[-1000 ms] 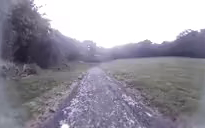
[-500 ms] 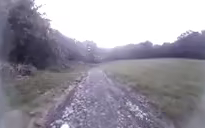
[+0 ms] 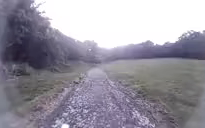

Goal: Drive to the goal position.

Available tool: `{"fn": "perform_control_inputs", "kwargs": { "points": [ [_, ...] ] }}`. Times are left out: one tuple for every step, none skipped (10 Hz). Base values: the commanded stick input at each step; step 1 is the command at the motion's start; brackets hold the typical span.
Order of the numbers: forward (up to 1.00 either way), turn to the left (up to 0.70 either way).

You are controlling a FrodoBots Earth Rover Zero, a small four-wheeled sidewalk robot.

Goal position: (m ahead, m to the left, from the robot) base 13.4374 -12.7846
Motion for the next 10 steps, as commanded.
{"fn": "perform_control_inputs", "kwargs": {
  "points": [
    [0.7, 0.0],
    [0.7, 0.0],
    [0.7, 0.0],
    [0.7, 0.0],
    [0.7, 0.0],
    [0.7, 0.0],
    [0.7, 0.0],
    [0.7, 0.0],
    [0.7, 0.0],
    [0.7, 0.0]
  ]
}}
